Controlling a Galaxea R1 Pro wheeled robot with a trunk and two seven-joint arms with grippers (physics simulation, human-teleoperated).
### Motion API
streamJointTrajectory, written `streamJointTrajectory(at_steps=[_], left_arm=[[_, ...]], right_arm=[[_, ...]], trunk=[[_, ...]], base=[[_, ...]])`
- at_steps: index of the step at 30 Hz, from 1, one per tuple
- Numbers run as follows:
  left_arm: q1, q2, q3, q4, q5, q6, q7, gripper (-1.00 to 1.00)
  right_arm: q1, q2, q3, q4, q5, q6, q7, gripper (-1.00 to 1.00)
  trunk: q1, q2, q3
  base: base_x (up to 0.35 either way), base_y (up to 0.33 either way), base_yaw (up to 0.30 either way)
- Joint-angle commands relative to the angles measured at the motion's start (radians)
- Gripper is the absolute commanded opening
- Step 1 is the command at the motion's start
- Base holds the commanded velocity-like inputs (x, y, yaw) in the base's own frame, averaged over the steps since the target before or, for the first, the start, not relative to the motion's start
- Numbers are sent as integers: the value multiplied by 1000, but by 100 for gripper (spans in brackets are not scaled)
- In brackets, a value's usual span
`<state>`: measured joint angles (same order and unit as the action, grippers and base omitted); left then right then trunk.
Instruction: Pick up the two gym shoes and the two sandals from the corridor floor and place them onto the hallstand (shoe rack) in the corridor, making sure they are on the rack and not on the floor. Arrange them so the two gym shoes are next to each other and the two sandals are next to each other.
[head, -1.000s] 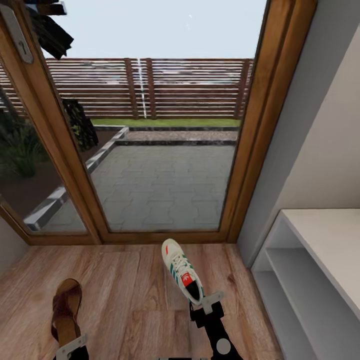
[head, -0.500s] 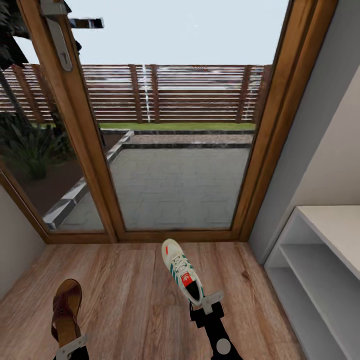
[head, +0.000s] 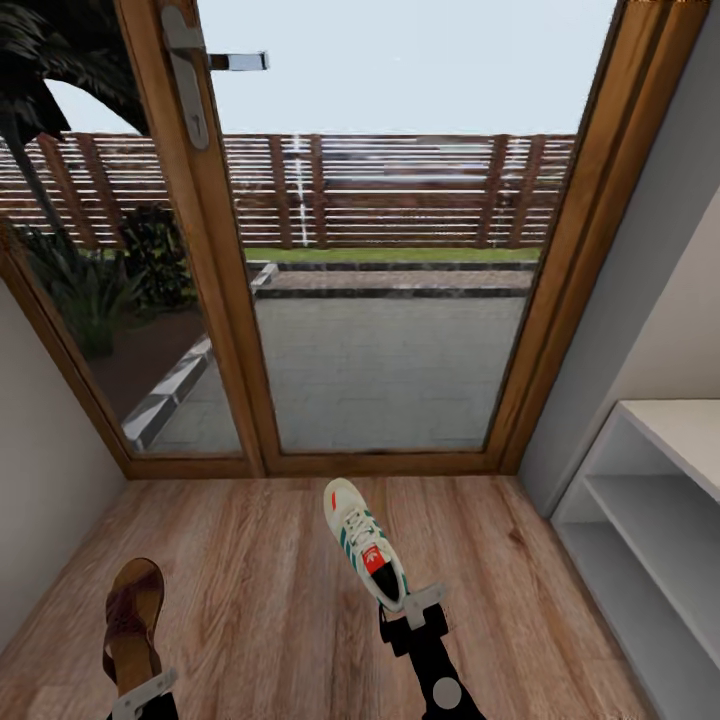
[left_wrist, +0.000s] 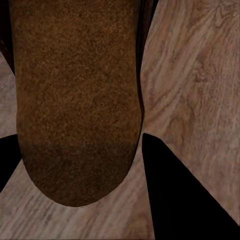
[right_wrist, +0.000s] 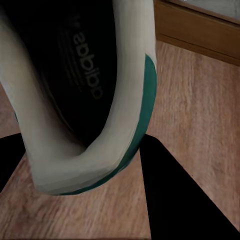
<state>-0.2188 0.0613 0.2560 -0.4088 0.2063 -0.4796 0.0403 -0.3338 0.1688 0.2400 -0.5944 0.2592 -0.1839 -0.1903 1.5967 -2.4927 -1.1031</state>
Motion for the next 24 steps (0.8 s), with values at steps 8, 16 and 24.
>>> streamJointTrajectory(at_steps=[8, 16, 24], left_arm=[[-1, 0, -2, 0, -4, -2, 3, -100], [-1, -4, -13, 7, -14, -2, 1, -100], [-1, -5, -16, 14, -41, -2, -2, -100]], right_arm=[[-1, -5, -1, 47, 10, -2, -14, -100], [0, -51, -1, 102, -7, -38, -151, -100], [1, -99, 0, 223, -188, -135, -181, -100]], trunk=[[0, 0, -1], [0, 0, -1], [0, 0, -1]], base=[[-138, 290, 0], [-174, 286, 0], [-166, 257, 0]])
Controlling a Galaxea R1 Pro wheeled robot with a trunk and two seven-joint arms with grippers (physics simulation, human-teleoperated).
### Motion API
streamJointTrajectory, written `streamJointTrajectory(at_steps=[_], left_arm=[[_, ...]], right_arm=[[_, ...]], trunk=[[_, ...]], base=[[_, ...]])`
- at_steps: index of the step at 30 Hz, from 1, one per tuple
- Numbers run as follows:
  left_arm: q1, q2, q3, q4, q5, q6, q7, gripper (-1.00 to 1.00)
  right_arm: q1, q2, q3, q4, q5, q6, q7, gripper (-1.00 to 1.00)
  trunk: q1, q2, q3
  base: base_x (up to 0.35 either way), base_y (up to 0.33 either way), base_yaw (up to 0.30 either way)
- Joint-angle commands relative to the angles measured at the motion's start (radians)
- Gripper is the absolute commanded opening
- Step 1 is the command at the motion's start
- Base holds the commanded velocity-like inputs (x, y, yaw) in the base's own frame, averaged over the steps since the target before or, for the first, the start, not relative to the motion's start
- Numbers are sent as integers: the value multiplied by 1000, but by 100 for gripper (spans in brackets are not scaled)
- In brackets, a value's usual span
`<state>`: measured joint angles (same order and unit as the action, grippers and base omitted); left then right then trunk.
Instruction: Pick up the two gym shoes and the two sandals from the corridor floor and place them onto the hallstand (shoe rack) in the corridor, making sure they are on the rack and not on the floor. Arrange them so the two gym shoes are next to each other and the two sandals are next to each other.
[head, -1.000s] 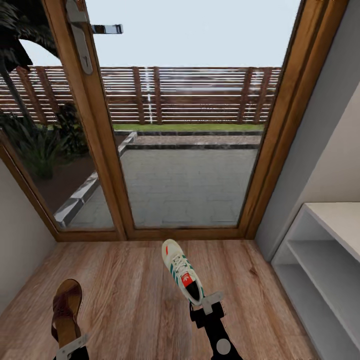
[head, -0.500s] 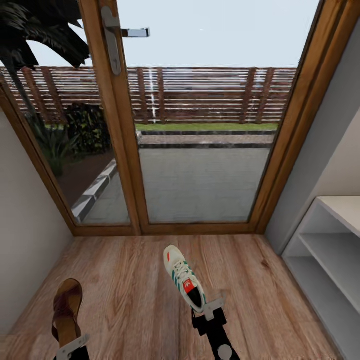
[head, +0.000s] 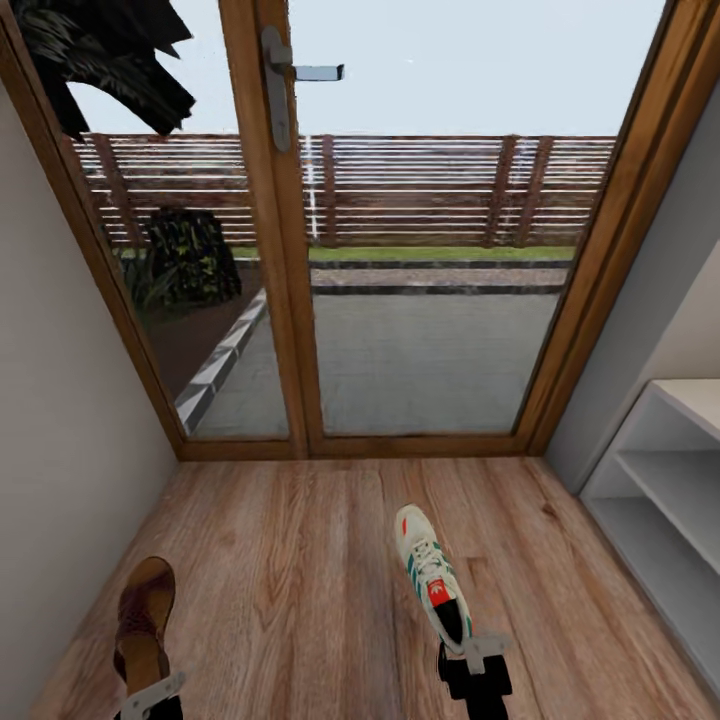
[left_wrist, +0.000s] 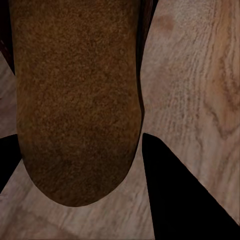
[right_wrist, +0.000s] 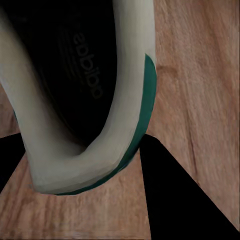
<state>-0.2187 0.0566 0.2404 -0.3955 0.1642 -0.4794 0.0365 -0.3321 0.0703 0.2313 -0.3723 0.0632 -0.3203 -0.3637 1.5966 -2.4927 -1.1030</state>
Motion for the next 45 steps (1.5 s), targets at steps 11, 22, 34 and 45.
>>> streamJointTrajectory(at_steps=[11, 22, 34, 45], left_arm=[[0, 1, 9, 6, -95, -2, 5, -100], [4, 2, 11, 6, -91, -2, 5, -100], [4, -3, 9, 44, -96, -3, 5, -100], [4, 0, 9, 52, -91, -5, 3, -100]], right_arm=[[-1, -58, 9, 69, -80, -11, -9, -100], [-1, -58, 10, 131, -114, -82, -8, -100], [-1, -67, 8, 161, -116, -92, -8, -100], [-1, -70, 9, 165, -117, -92, -7, -100]], trunk=[[0, 0, 0], [0, 0, 0], [0, 0, 0], [0, 0, 0]], base=[[-19, 32, -124], [0, 0, -260], [0, 0, -271], [0, 0, -290]])
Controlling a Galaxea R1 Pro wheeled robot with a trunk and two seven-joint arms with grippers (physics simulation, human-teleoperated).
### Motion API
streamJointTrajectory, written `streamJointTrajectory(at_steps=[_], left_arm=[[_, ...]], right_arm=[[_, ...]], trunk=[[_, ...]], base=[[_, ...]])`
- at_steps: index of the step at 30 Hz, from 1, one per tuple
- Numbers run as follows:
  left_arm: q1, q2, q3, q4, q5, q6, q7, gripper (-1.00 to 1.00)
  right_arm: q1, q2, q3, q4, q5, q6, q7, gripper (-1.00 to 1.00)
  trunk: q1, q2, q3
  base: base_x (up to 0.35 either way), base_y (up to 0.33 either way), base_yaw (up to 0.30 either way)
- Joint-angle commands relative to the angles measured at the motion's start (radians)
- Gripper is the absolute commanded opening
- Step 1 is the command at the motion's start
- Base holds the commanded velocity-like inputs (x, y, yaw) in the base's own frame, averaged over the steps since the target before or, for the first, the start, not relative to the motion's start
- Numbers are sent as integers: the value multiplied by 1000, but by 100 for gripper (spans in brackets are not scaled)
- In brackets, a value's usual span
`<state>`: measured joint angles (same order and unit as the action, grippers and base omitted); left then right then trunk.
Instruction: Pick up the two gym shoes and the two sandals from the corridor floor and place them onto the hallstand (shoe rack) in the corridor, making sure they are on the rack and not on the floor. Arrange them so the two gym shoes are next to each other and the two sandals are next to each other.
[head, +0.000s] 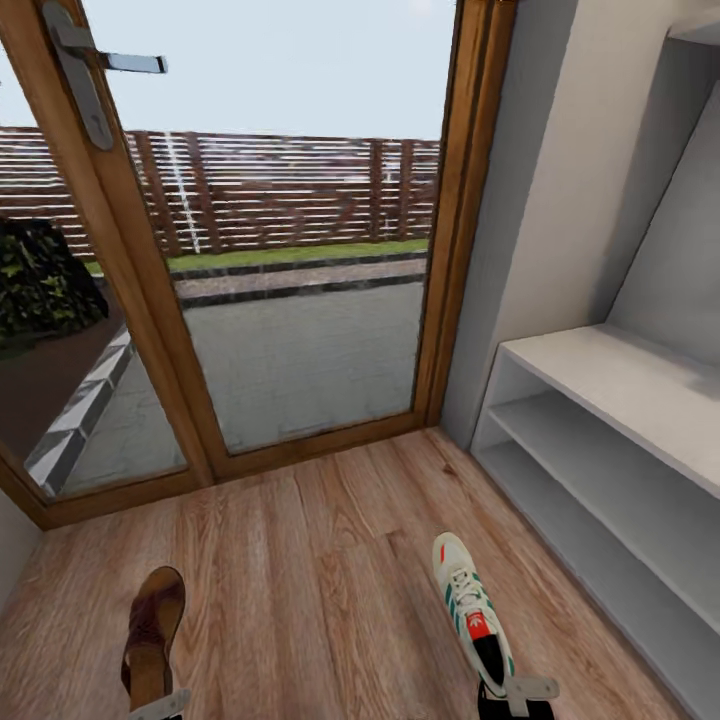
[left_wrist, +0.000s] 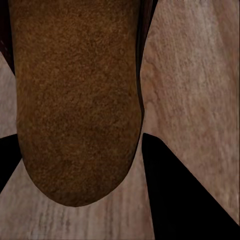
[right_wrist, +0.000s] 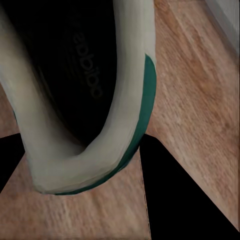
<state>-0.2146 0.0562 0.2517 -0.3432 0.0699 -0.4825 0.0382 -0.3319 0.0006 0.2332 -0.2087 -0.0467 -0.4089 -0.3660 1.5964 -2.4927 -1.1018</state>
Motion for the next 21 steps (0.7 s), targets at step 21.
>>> streamJointTrajectory(at_steps=[21], left_arm=[[0, 1, 0, 0, 4, -2, 2, -100]], right_arm=[[-1, 3, 8, 3, -7, -2, -4, -100]], trunk=[[0, 0, -1]], base=[[0, 193, -300]])
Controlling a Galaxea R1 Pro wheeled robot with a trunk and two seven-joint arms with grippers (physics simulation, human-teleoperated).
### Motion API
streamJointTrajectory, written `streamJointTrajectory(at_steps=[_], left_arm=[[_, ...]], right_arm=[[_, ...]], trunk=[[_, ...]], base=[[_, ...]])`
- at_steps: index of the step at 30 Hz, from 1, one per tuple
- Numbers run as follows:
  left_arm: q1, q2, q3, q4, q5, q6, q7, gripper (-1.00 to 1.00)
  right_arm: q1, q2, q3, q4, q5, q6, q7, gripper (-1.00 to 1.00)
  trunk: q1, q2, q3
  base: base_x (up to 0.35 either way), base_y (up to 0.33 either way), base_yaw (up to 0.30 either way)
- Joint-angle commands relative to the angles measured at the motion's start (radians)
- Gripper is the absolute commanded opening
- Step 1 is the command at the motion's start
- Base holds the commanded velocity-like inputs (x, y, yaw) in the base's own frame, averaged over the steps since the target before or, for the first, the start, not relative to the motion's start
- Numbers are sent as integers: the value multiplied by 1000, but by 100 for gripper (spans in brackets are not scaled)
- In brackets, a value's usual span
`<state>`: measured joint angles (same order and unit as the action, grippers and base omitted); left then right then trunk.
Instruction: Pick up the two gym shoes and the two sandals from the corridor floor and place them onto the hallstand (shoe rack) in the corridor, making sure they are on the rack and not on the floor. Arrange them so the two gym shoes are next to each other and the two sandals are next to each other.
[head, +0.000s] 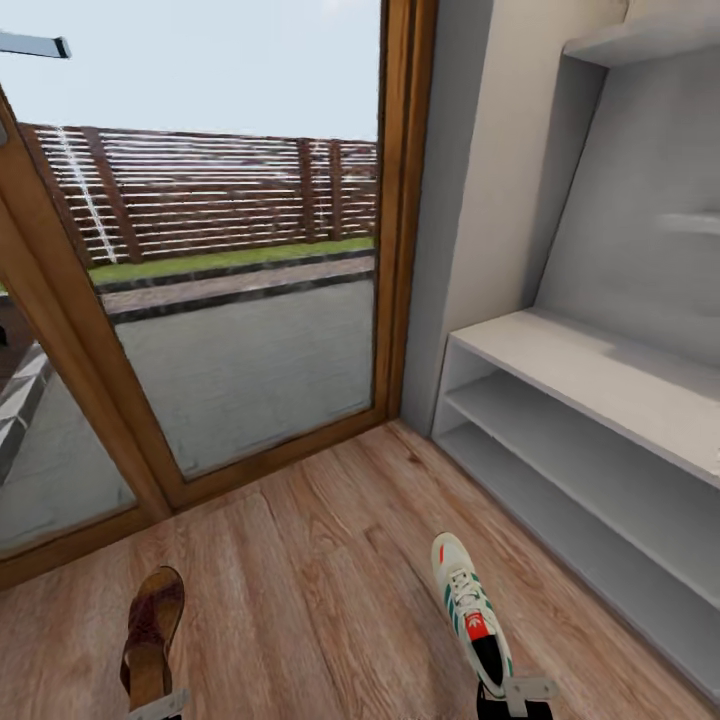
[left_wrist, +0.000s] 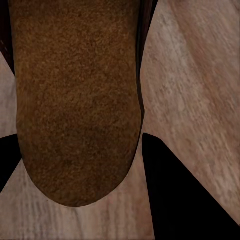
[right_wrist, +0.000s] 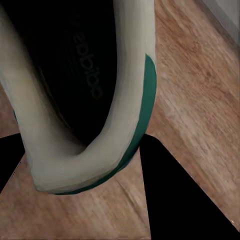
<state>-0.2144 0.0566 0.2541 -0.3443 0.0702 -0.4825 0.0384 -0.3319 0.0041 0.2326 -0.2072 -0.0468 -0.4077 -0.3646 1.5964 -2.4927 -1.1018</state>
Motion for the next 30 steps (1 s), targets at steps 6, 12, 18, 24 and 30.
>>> streamJointTrajectory(at_steps=[6, 12, 18, 24, 30], left_arm=[[0, 0, -1, 1, 3, -2, 2, -100], [0, 0, -1, 1, 4, -2, 2, -100], [0, 0, -1, 1, 5, -2, 2, -100], [0, 1, -1, 1, 5, -2, 2, -100], [0, 0, -1, 2, 4, -2, 2, -100]], right_arm=[[-1, 0, 8, 2, -7, -3, -5, -100], [-1, 1, 9, 2, -7, -3, -4, -100], [-1, 2, 8, 2, -7, -3, -4, -100], [-1, 2, 9, 2, -7, -3, -4, -100], [-1, 2, 8, 2, -7, -3, -4, -100]], trunk=[[0, 0, -1], [0, 0, -1], [0, 0, -3], [0, 0, -6], [0, 0, -10]], base=[[0, 306, -300], [0, 302, -300], [0, 142, -300], [0, 14, -294], [0, 1, -290]])
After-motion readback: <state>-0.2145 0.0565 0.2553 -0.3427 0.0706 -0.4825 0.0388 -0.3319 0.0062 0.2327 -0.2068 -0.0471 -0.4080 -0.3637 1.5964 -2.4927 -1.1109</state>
